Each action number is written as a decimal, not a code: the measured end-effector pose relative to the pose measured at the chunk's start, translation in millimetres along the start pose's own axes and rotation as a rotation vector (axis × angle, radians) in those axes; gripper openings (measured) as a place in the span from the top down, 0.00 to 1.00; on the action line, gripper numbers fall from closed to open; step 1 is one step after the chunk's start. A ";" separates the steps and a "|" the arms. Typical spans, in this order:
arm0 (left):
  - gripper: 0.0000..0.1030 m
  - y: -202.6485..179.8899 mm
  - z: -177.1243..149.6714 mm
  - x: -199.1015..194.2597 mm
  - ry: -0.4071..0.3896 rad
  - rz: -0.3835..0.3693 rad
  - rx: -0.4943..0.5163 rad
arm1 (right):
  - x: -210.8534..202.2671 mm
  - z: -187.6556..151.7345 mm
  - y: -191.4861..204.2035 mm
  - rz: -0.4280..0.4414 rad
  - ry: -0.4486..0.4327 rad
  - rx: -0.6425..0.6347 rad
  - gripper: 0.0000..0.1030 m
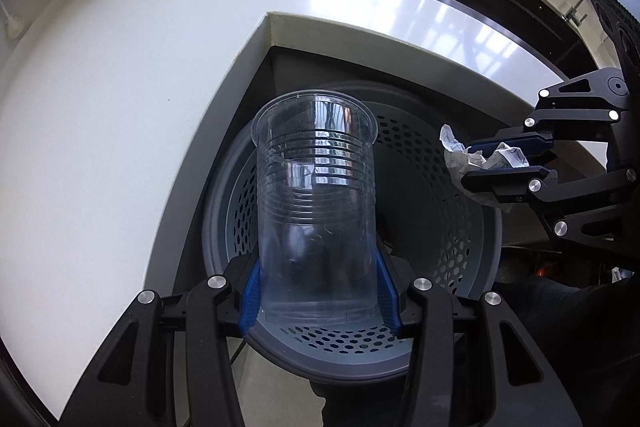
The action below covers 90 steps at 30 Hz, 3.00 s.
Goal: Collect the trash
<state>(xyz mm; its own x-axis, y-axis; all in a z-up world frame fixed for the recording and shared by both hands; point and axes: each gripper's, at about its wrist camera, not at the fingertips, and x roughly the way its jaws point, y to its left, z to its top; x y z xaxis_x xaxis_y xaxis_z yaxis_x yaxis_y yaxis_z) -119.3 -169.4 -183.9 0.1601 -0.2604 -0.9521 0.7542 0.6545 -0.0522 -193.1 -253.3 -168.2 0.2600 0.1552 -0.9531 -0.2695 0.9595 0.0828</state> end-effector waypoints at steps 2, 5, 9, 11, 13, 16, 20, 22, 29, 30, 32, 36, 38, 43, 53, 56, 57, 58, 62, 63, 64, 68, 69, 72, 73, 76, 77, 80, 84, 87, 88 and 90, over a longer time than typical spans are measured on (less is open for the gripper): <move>0.55 -3.4 3.8 4.0 0.006 -0.003 0.005 | 0.3 -1.2 0.0 -0.001 0.001 0.000 0.83; 0.55 -6.5 7.0 7.3 0.011 -0.008 0.016 | 1.4 -2.0 0.6 -0.003 0.005 -0.004 0.83; 0.55 -10.1 9.3 11.0 0.020 -0.016 0.029 | 3.3 -4.0 2.0 0.001 0.017 -0.007 0.82; 0.55 -8.8 8.9 11.7 0.025 -0.019 0.034 | 5.4 -4.6 2.9 -0.001 0.025 -0.013 0.82; 0.55 -9.2 9.2 14.0 0.030 -0.019 0.038 | 7.4 -5.7 3.5 0.000 0.034 -0.020 0.82; 0.55 -8.1 9.0 17.4 0.037 -0.019 0.040 | 10.6 -7.1 5.5 0.002 0.045 -0.032 0.81; 0.55 -7.1 7.8 20.1 0.041 -0.021 0.043 | 14.1 -7.1 6.0 0.006 0.052 -0.039 0.81; 0.55 -7.1 8.3 20.2 0.040 -0.024 0.046 | 15.1 -6.6 6.1 0.004 0.052 -0.040 0.80; 0.55 -8.6 10.0 21.3 0.039 -0.030 0.053 | 16.8 -4.6 7.1 0.004 0.055 -0.036 0.80; 0.55 -9.2 10.2 21.4 0.038 -0.029 0.053 | 16.7 -4.6 6.6 0.003 0.055 -0.036 0.80; 0.55 -9.0 9.6 21.1 0.038 -0.029 0.053 | 16.5 -3.6 5.4 0.002 0.056 -0.035 0.80; 0.55 -8.5 9.6 21.1 0.039 -0.031 0.053 | 17.2 -4.2 4.4 0.000 0.056 -0.032 0.80; 0.55 -8.3 9.5 20.8 0.039 -0.030 0.054 | 17.4 -4.4 4.1 0.000 0.056 -0.033 0.80; 0.54 -9.3 9.7 20.7 0.042 -0.030 0.055 | 19.6 -5.0 4.4 -0.001 0.057 -0.032 0.78; 0.50 -9.3 7.2 20.9 0.032 -0.028 0.052 | 23.0 -10.3 4.7 -0.007 0.064 -0.034 0.67; 0.49 -7.5 6.3 20.3 0.028 -0.038 0.040 | 21.7 -12.4 4.3 -0.013 0.059 -0.037 0.58; 0.49 -7.0 6.2 20.3 0.028 -0.039 0.040 | 21.0 -13.0 4.0 -0.013 0.057 -0.037 0.54; 0.47 -7.0 6.2 20.0 0.027 -0.037 0.040 | 20.4 -13.8 4.1 -0.012 0.055 -0.037 0.52; 0.33 -8.1 5.3 18.3 0.020 -0.047 0.031 | 20.1 -17.4 4.8 -0.008 0.058 -0.042 0.43; 0.31 -8.6 5.1 17.4 0.018 -0.049 0.030 | 19.8 -18.5 4.8 -0.006 0.058 -0.041 0.40; 0.26 -9.0 5.2 16.4 0.013 -0.048 0.028 | 20.0 -17.7 5.2 -0.005 0.059 -0.041 0.38; 0.13 -7.3 6.9 11.9 -0.001 -0.051 0.029 | 18.6 -20.2 3.2 0.004 0.061 -0.040 0.29; 0.12 -7.0 7.0 10.7 -0.003 -0.049 0.029 | 17.9 -21.3 2.9 0.005 0.060 -0.040 0.29; 0.08 -3.0 8.7 8.2 -0.002 -0.048 0.029 | 16.3 -22.8 2.9 0.006 0.059 -0.039 0.24; 0.08 -5.8 10.5 7.3 -0.002 -0.043 0.029 | 15.1 -23.7 5.1 0.003 0.058 -0.038 0.20; 0.07 -3.8 12.2 -0.5 -0.020 -0.022 0.035 | 8.0 -18.7 2.9 0.001 0.043 -0.037 0.14; 0.07 -1.1 13.1 -3.1 -0.024 -0.019 0.033 | 5.1 -18.1 1.5 0.006 0.036 -0.034 0.13; 0.07 1.3 12.6 -8.5 -0.037 0.000 0.019 | 0.8 -16.6 1.4 0.014 0.025 -0.031 0.10; 0.07 5.1 10.6 -12.1 -0.042 0.003 -0.005 | -1.1 -13.7 4.7 0.018 0.021 -0.031 0.10; 0.07 6.5 10.8 -14.1 -0.044 0.010 -0.014 | -3.3 -14.1 6.1 0.021 0.020 -0.034 0.10; 0.07 6.9 10.6 -15.0 -0.046 0.015 -0.015 | -3.8 -14.3 6.6 0.025 0.019 -0.033 0.10; 0.07 8.5 10.0 -17.4 -0.049 0.015 -0.018 | -5.5 -14.7 7.9 0.026 0.012 -0.033 0.10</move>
<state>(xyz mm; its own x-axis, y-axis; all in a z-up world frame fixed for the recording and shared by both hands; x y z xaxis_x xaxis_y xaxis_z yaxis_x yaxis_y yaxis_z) -109.3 -166.4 -164.8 0.2030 -0.2843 -0.9370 0.7398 0.6714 -0.0435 -210.3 -250.0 -166.5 0.2411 0.1773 -0.9542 -0.3066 0.9467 0.0985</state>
